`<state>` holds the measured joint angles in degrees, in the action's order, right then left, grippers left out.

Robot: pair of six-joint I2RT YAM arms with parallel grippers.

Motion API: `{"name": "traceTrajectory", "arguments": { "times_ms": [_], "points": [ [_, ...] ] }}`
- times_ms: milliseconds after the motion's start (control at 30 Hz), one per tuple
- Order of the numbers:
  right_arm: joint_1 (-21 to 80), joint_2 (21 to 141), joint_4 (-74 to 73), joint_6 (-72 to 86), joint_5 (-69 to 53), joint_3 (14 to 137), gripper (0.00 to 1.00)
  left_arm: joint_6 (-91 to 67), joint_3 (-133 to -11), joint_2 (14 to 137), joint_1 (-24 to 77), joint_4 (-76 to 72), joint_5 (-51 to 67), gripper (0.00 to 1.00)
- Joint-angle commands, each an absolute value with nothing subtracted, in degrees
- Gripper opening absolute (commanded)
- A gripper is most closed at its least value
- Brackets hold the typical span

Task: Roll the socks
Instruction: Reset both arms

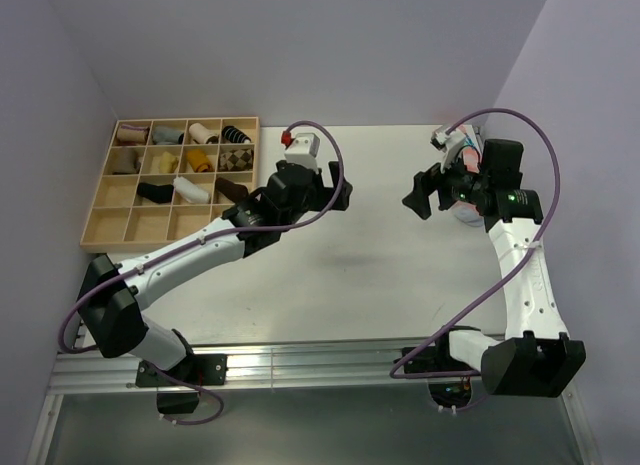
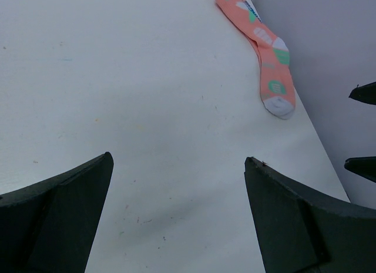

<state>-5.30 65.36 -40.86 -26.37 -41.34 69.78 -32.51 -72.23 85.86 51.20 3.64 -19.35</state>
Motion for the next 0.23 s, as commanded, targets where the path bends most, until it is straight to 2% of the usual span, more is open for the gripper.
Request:
{"name": "traceTrajectory", "arguments": {
  "times_ms": [0, 200],
  "points": [
    [-5.71, 64.34, -38.5, -25.58, -42.28, 69.17, 1.0, -31.11, -73.3, 84.2, 51.59, 1.32, -18.46, 0.99],
    [-6.06, 63.9, -38.15, -25.31, -43.24, 68.91, 1.0, -30.76, -74.0, 84.73, 51.59, 1.84, -18.11, 1.0]
  ]
}}
